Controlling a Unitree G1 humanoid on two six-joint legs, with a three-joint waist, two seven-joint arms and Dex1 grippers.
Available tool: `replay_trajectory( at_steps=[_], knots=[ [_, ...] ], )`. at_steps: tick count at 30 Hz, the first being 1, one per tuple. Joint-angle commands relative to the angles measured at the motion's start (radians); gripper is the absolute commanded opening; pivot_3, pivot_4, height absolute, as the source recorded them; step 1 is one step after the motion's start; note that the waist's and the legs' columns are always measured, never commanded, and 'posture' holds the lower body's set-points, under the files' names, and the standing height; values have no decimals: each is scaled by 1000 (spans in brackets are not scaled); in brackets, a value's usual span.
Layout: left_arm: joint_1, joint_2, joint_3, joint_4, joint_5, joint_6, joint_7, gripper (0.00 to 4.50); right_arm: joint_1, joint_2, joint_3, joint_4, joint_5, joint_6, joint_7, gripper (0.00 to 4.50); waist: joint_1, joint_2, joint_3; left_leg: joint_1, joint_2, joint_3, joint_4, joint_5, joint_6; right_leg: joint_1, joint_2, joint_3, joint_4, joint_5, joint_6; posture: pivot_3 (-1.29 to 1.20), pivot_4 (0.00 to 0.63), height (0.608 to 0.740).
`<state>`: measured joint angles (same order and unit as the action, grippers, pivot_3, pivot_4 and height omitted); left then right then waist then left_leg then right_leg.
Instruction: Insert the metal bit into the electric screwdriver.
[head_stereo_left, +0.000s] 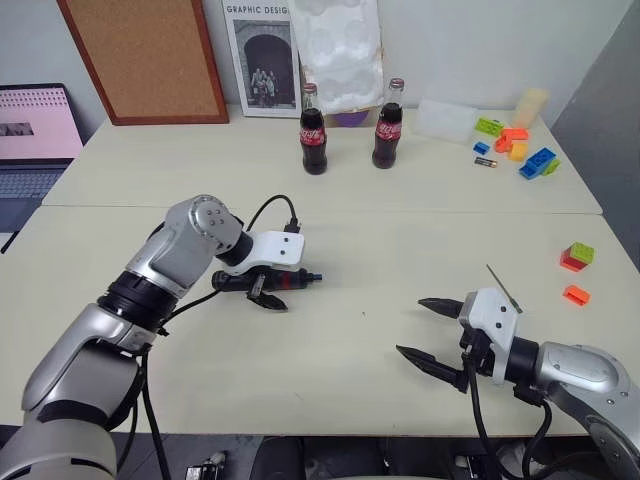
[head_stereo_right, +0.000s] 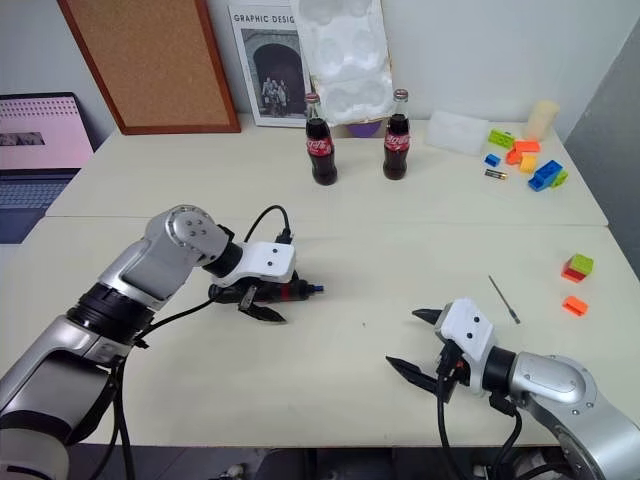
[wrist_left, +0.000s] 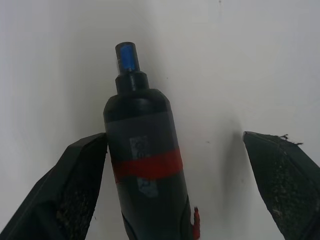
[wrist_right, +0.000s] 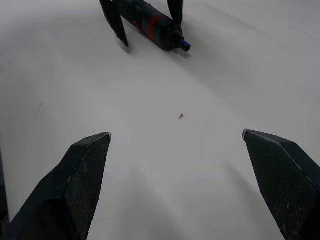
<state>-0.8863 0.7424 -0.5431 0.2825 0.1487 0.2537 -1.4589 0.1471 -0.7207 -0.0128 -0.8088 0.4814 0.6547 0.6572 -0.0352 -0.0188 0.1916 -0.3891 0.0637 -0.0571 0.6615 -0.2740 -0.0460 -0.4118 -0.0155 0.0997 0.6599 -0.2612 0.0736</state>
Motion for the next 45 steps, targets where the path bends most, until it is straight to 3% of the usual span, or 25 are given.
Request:
replay_trajectory(
  at_steps=[1,13,27,31,37,42,45],
  knots=[
    [-57,-42,4,67,38,-5,17,4500,6,13,9,-51,-5,-21,-20,4436,2,0,0,0,0,0,0,0,0,0,0,0,0,0,0,0,150,740],
    [-96,-132,1,168,92,-18,24,4500,-11,12,25,-58,-1,-8,-34,4436,3,0,0,0,0,-1,0,0,0,0,0,0,1,1,-1,0,150,740],
    [-27,-118,-17,138,133,-64,18,1756,-55,0,11,-92,31,45,-44,4500,3,0,-1,7,0,0,1,0,0,5,0,0,3,0,1,0,150,740],
    [-17,-110,-8,124,133,-82,22,1686,-66,-13,4,-98,39,54,-38,4500,3,0,-2,7,0,0,1,0,0,5,0,0,4,0,1,0,150,740],
    [-45,-153,109,91,41,-49,89,1685,-88,-48,-48,-104,88,75,-17,4500,4,0,-2,7,0,0,1,0,0,5,0,0,4,0,1,0,150,740],
    [-59,-327,343,-48,-193,172,242,1680,-107,-49,-178,-114,236,113,-20,4500,12,-1,-2,4,0,-1,1,0,0,5,-1,-1,2,1,0,0,150,740],
    [-48,-365,384,-93,-232,225,287,1678,-110,-58,-209,-114,276,123,-28,4500,12,-1,-1,0,-1,-3,2,0,0,4,-2,-4,0,3,-2,0,150,740]
  ],
)
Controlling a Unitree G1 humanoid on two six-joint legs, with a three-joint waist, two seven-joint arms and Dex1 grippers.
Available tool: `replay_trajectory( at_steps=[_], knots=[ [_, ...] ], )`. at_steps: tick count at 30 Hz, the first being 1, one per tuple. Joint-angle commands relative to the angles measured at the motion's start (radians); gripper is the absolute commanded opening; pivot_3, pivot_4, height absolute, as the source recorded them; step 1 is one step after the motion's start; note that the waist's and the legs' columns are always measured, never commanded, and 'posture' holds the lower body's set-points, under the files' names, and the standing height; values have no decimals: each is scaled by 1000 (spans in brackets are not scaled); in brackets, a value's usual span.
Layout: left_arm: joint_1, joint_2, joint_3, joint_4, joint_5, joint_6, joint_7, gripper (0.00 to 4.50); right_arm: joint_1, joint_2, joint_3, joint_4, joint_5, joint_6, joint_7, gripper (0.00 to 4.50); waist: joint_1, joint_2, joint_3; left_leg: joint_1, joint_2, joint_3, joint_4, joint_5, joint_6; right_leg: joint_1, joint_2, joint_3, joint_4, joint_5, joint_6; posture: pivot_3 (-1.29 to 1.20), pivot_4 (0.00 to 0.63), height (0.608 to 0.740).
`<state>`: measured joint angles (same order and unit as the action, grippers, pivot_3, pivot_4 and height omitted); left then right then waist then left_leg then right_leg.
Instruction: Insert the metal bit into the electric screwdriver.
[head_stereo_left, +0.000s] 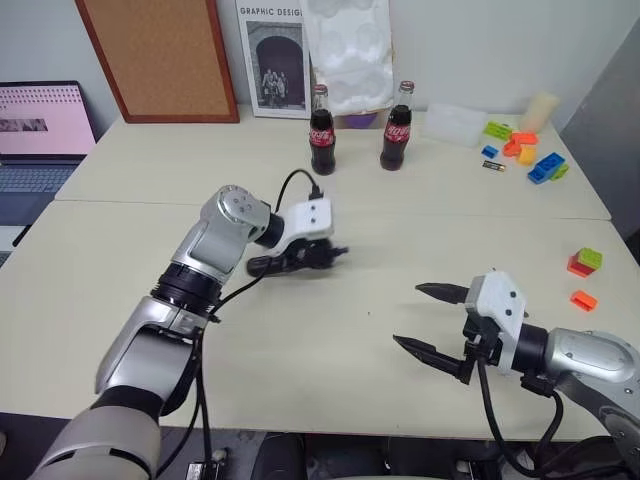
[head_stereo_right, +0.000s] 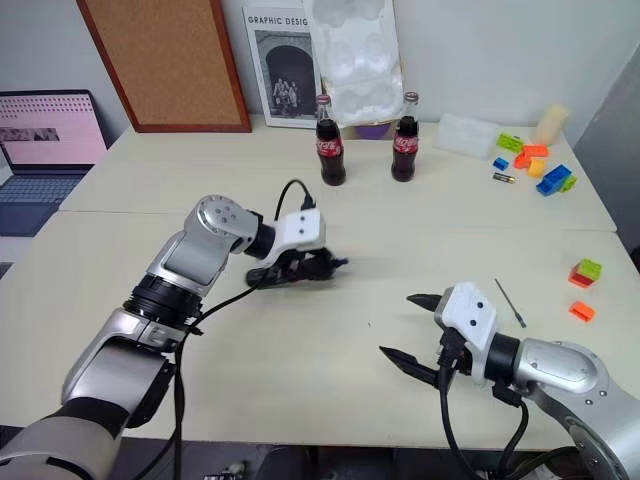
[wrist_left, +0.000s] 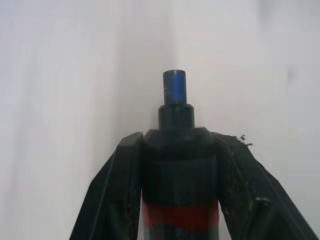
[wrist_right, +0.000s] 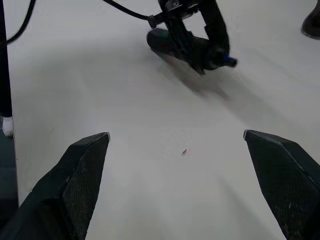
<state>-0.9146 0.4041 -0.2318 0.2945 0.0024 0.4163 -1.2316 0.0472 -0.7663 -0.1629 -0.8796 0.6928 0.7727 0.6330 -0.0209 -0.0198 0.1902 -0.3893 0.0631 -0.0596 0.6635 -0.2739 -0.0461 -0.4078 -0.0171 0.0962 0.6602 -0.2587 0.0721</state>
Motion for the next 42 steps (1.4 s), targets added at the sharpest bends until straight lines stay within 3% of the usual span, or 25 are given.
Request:
replay_trajectory(
  at_steps=[1,5,13,17,27,36,42],
  knots=[
    [-6,-71,111,-146,-124,98,118,1677,-27,-18,-86,-39,95,15,-12,4500,-5,0,0,0,0,0,0,0,0,0,0,0,-1,0,0,0,150,740],
    [135,-267,208,-292,-213,114,387,1673,-131,-44,-137,-6,179,46,-46,4500,-19,3,-1,6,0,0,-2,0,0,0,2,3,2,0,0,0,150,740],
    [354,-386,158,-345,-161,-77,606,1672,-268,-77,-114,39,258,93,-102,4500,-8,1,-1,6,0,0,-1,0,0,1,2,3,2,1,0,0,150,740],
    [448,-367,127,-362,-141,-133,638,1671,-311,-90,-94,53,272,102,-108,4500,-9,2,-1,6,0,0,-1,0,0,2,2,4,1,1,0,0,150,740],
    [619,-252,155,-556,-204,-53,666,1671,-325,-131,-79,58,311,110,-78,4500,-13,2,-2,8,0,0,-1,0,0,3,2,4,2,0,1,0,150,740],
    [655,-188,150,-632,-280,-42,655,1662,-325,-161,-72,84,300,97,-48,4500,-12,2,-2,9,0,1,-1,0,0,3,2,4,2,-1,2,0,150,740],
    [611,-222,122,-634,-275,-86,691,1662,-326,-188,-88,133,242,85,-46,4500,-10,2,-2,8,0,1,-1,0,0,3,2,4,1,-1,2,0,150,740]
  ],
)
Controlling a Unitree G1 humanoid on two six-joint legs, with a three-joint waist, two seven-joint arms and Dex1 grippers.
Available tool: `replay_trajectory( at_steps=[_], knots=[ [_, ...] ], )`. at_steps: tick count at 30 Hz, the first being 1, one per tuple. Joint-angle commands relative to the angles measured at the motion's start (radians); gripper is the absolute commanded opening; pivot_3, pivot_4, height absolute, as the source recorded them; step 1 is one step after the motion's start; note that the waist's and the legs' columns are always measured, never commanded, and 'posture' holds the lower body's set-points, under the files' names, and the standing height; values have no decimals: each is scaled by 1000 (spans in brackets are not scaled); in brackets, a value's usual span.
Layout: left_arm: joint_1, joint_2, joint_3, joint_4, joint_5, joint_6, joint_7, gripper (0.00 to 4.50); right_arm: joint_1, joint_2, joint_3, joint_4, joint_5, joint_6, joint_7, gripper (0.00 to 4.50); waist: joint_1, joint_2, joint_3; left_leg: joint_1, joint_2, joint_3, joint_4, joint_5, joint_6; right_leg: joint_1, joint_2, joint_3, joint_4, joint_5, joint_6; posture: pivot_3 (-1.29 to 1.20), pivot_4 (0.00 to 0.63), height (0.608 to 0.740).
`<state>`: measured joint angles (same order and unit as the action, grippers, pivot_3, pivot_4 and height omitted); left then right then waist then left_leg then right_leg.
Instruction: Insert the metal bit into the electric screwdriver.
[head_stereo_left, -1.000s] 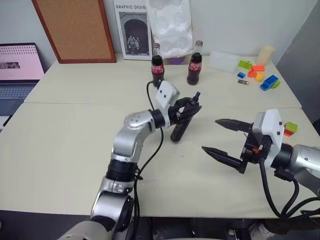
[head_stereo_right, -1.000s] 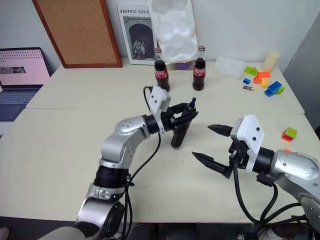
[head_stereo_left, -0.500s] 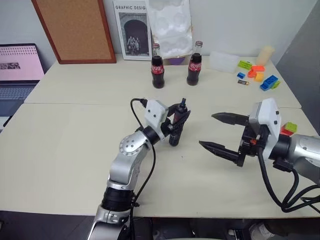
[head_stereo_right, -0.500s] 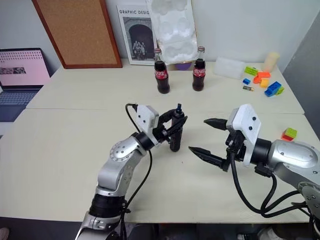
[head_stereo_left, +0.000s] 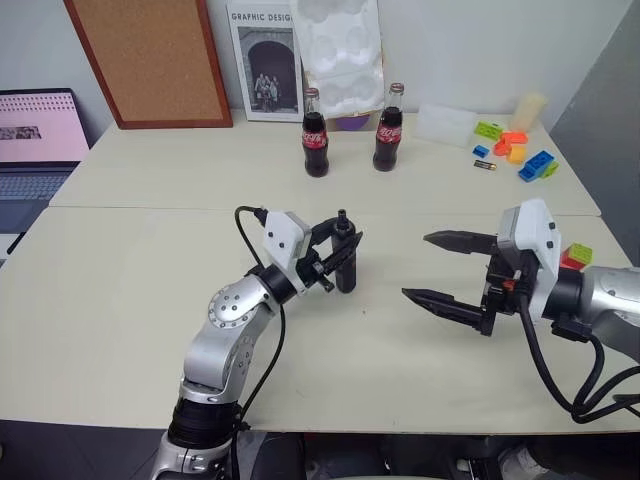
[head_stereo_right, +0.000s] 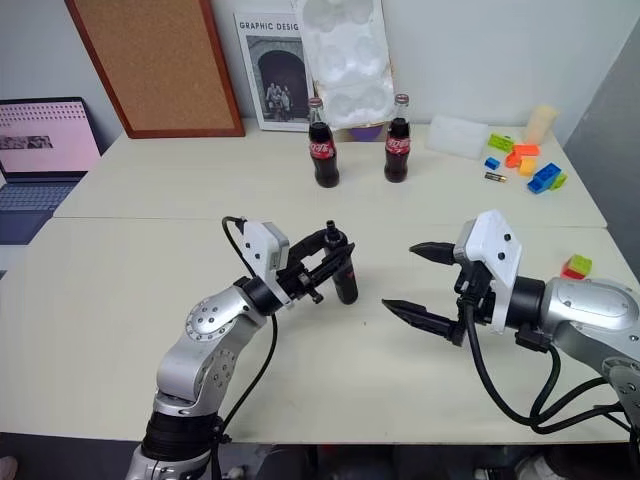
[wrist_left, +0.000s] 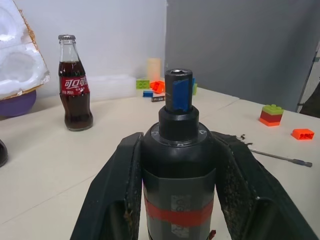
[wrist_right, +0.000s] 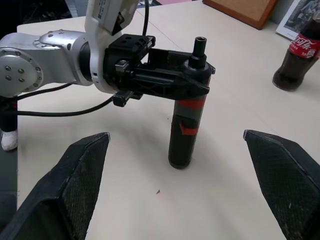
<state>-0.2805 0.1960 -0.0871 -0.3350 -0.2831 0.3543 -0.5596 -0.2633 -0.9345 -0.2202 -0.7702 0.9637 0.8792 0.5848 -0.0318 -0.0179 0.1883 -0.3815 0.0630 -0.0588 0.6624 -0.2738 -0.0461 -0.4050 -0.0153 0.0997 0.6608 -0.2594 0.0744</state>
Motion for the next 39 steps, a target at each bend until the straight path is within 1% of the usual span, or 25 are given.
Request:
replay_trajectory(
  at_steps=[1,3,5,8,12,14,19,21,26,30,32,34,39],
  knots=[
    [-45,-24,-27,6,16,-47,24,1662,-14,-36,-40,42,-41,-17,9,4500,1,0,0,0,0,0,0,0,0,0,0,0,0,0,0,0,150,740],
    [-79,-45,-37,21,28,-84,36,1661,-5,-68,-67,80,-58,0,20,4500,2,0,0,-1,0,0,0,0,0,0,0,0,-1,0,0,0,150,740],
    [-121,-71,-38,60,35,-125,49,1661,-2,-119,-79,160,-96,37,18,4500,3,-1,1,-1,0,0,0,0,0,0,0,0,-1,1,-1,0,150,740],
    [-146,-104,-48,99,48,-160,67,1661,16,-188,-87,256,-156,58,38,4500,5,-1,1,-2,0,1,0,0,0,0,-1,0,-3,3,-4,0,150,740],
    [-147,-125,-81,139,77,-226,67,1661,-10,-232,-60,384,-224,100,23,4500,5,-1,1,-3,0,1,-1,0,0,-1,-1,1,-5,2,-3,0,150,740],
    [-122,-126,-94,150,83,-248,62,1661,-33,-242,-15,435,-244,142,30,4500,2,0,0,-3,0,1,-2,0,0,-1,-1,1,-5,2,-3,0,150,740],
    [-68,-124,-131,141,106,-280,65,1661,-82,-229,46,551,-280,216,37,4500,2,-1,1,-3,0,2,-2,0,0,-2,-1,1,-5,2,-3,0,150,740],
    [-53,-123,-141,132,114,-288,67,1660,-110,-208,74,597,-301,248,19,4500,3,0,1,-3,-1,2,-1,0,0,-2,-1,1,-5,2,-3,0,150,740],
    [-25,-127,-162,116,128,-300,76,1660,-145,-176,165,654,-360,316,5,4500,3,0,0,-3,-1,2,-1,0,0,-1,-1,1,-5,3,-3,0,150,740],
    [-14,-126,-171,109,136,-307,76,1659,-177,-165,232,688,-393,347,26,4500,3,0,0,-3,-1,2,-1,0,0,-2,-1,1,-5,3,-3,0,150,740],
    [-16,-121,-166,116,137,-311,73,1659,-222,-138,286,751,-428,348,32,4500,2,0,0,-3,-1,2,-1,0,0,-2,-1,1,-5,3,-3,0,150,740],
    [-16,-120,-165,119,138,-313,73,1659,-246,-123,307,788,-447,349,39,4500,0,0,0,-3,-1,2,-1,0,0,-2,-1,1,-5,3,-3,0,150,740],
    [-25,-120,-164,126,141,-316,78,1659,-301,-113,379,840,-489,351,102,4500,2,0,0,-3,-1,3,-1,0,0,-2,-1,1,-5,3,-3,0,150,740]
  ],
)
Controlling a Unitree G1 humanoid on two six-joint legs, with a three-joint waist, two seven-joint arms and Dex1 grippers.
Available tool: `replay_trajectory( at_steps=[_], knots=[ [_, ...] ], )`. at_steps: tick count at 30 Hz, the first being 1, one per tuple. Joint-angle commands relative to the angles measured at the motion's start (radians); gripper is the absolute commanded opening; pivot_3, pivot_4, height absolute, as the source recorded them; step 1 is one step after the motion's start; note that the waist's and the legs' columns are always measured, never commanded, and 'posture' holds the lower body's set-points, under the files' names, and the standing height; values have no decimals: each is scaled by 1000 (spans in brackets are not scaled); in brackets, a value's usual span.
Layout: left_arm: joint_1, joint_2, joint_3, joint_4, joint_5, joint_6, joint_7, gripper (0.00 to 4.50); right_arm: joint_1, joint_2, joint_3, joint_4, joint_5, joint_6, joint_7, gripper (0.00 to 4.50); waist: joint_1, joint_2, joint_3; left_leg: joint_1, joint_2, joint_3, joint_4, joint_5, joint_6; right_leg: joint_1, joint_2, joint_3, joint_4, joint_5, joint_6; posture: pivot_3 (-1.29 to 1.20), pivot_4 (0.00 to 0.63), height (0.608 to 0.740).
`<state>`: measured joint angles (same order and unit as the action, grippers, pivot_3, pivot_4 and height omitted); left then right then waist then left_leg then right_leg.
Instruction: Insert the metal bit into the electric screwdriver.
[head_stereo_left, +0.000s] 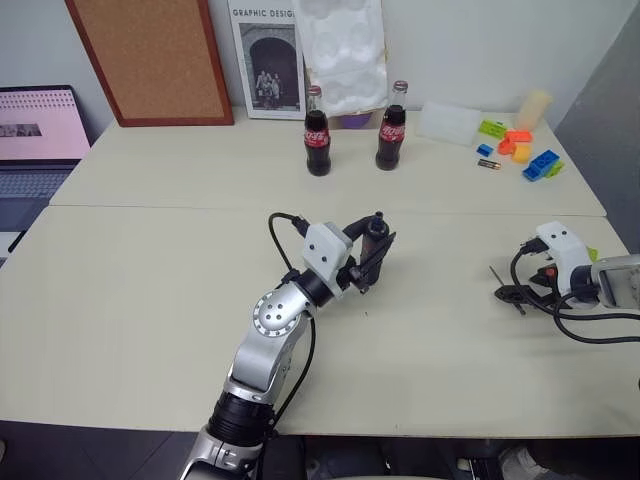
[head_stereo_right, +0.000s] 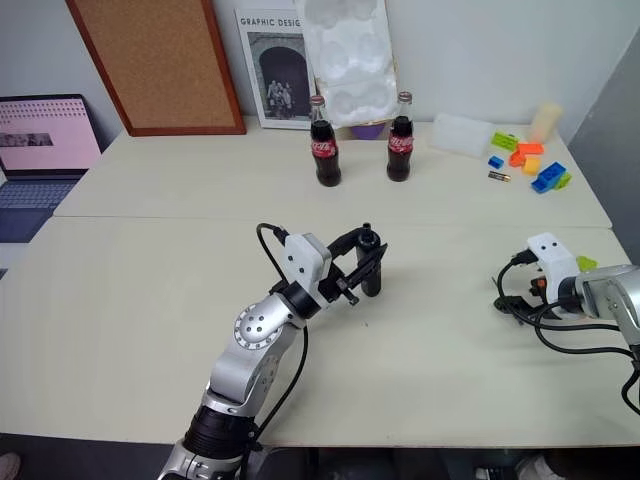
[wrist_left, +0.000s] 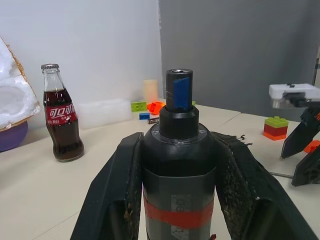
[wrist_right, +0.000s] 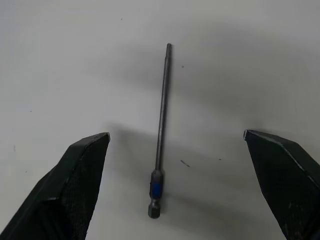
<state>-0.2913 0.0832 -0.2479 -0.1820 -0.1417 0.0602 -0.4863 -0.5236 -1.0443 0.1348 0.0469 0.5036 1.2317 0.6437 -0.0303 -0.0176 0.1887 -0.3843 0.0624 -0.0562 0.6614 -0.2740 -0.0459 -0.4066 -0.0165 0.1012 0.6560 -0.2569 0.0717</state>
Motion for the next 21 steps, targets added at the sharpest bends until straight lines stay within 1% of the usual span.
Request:
replay_trajectory(
  at_steps=[1,5,6,7,8,10,14,15,16,20,21],
  knots=[
    [-15,-8,-3,-26,0,-22,5,1659,-48,-1,32,30,-37,-3,51,4500,0,0,0,0,0,0,0,0,0,0,0,0,0,0,0,0,150,740],
    [-12,-7,-8,-26,8,-31,7,1659,-82,13,67,65,-66,10,80,3780,0,0,0,0,0,0,0,0,0,0,0,0,0,0,0,0,150,740],
    [-10,-6,-9,-28,8,-30,7,1659,-84,17,69,66,-68,18,87,3510,0,0,0,0,0,0,0,0,0,0,0,0,0,0,0,0,150,740],
    [-8,-6,-9,-29,9,-30,7,1659,-82,18,73,63,-71,20,93,3398,-1,0,0,0,0,0,0,0,0,0,0,0,0,0,0,0,150,740],
    [-7,-6,-9,-30,9,-29,7,1659,-80,19,76,60,-74,23,97,3062,-1,0,0,0,0,0,0,0,0,0,0,0,0,0,0,0,150,740],
    [-8,-6,-8,-27,8,-31,6,1658,-79,17,89,54,-86,26,106,2603,0,0,0,0,0,0,0,0,0,0,0,0,0,0,0,0,150,740],
    [-10,-6,-8,-22,10,-34,6,1658,-72,32,76,47,-91,41,114,1614,-1,0,0,0,0,0,0,0,0,0,0,0,0,0,0,0,150,740],
    [-11,-6,-8,-20,12,-36,5,1658,-73,37,71,47,-91,47,113,1429,-1,0,0,0,0,0,0,0,0,0,0,0,0,0,0,0,150,740],
    [-11,-5,-10,-19,14,-39,4,1658,-74,39,67,47,-93,47,112,1103,-1,0,0,0,0,0,0,0,0,0,0,0,0,0,0,0,150,740],
    [-16,-3,-8,-13,17,-43,3,1658,-85,59,40,57,-93,64,106,30,-1,0,0,0,0,0,0,0,0,0,0,0,0,0,0,0,150,740],
    [-19,-3,-7,-10,18,-44,3,1658,-86,61,35,56,-95,66,106,30,-2,0,0,0,0,0,0,0,0,0,0,0,0,0,0,0,150,740]
  ],
)
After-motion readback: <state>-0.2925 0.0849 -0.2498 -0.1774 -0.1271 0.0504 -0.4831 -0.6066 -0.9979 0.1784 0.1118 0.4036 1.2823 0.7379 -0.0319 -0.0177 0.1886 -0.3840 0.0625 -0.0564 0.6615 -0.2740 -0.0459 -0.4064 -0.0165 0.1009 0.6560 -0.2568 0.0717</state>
